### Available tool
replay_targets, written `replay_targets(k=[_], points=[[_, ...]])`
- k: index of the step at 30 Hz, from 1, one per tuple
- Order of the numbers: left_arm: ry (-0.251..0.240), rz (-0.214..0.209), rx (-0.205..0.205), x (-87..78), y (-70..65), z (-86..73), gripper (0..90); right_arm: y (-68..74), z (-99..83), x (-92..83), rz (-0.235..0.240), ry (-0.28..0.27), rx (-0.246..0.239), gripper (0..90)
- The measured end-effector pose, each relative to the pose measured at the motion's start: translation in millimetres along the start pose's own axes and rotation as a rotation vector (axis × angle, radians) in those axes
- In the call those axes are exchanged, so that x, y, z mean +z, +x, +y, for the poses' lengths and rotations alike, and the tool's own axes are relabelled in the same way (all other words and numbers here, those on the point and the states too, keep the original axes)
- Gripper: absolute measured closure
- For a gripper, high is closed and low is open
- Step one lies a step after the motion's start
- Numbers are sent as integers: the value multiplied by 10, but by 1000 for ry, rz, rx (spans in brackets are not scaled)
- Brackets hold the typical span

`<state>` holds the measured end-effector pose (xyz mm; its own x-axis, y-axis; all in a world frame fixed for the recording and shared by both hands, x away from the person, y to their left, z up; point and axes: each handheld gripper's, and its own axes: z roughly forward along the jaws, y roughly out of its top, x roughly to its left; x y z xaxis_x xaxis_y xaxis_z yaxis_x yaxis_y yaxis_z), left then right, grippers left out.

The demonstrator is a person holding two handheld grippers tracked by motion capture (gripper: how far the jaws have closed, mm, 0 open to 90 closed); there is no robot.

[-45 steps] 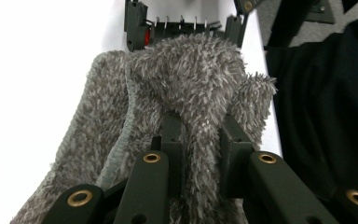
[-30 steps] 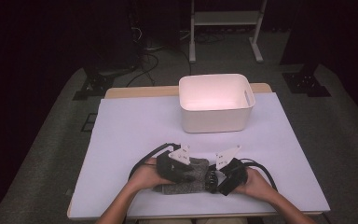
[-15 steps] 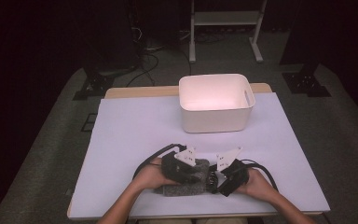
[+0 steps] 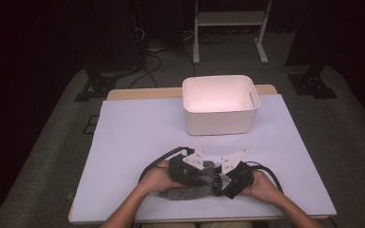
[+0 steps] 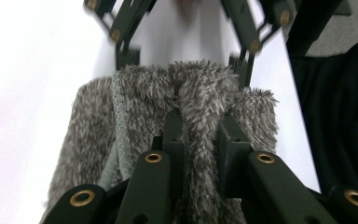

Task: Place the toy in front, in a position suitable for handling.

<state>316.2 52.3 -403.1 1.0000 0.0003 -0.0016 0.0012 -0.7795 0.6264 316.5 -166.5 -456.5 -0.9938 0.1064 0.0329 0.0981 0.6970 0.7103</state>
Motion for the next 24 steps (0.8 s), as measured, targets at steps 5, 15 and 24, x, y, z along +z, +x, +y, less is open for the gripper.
replay_targets(k=[5,15,24], points=[[3,45,-61,-213,20,-302,772,-15,2,-15,2,-10,-12,235],[1,84,-123,-396,57,-579,772,-17,13,-20,-2,-14,-18,234],[-45,36,-90,-180,122,-320,771,-5,34,-23,-19,-16,-49,236]])
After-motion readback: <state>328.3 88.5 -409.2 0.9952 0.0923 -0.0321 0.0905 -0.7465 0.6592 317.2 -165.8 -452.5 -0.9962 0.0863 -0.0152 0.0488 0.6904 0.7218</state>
